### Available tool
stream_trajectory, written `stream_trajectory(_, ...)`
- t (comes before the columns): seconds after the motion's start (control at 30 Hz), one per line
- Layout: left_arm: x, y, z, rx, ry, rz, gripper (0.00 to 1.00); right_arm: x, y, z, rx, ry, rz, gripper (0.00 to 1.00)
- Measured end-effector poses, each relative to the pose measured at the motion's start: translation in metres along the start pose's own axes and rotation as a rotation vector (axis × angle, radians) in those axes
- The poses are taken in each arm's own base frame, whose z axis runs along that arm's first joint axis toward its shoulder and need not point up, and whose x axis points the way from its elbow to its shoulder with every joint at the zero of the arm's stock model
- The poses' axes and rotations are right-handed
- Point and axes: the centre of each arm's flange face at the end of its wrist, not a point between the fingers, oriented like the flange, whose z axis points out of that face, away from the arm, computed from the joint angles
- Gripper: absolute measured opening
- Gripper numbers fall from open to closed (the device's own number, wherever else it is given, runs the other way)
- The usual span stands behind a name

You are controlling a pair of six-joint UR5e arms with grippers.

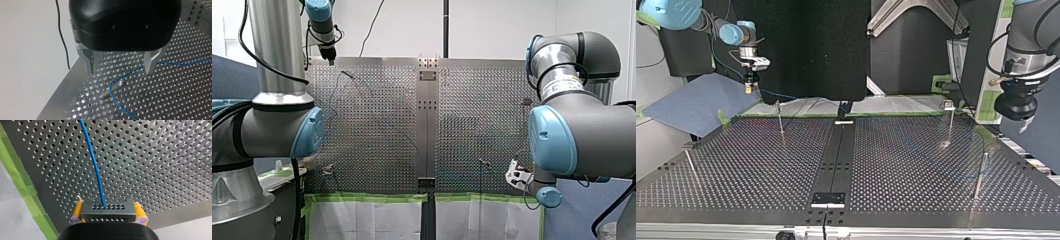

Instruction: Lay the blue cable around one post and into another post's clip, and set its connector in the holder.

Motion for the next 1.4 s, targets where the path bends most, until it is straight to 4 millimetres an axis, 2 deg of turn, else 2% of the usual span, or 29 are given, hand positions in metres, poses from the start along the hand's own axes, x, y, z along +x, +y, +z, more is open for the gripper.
stream_trajectory(0.9,-0.001,-0.001,0.001,0.007,-0.009,-0.001,0.99,-0.001,-0.002,0.0,0.002,-0.002,0.0,0.0)
stream_trajectory(1.4,-0.014,-0.02,-0.012,0.169,-0.098,-0.023,0.99,-0.002,-0.003,0.0,0.004,-0.007,0.0,0.0)
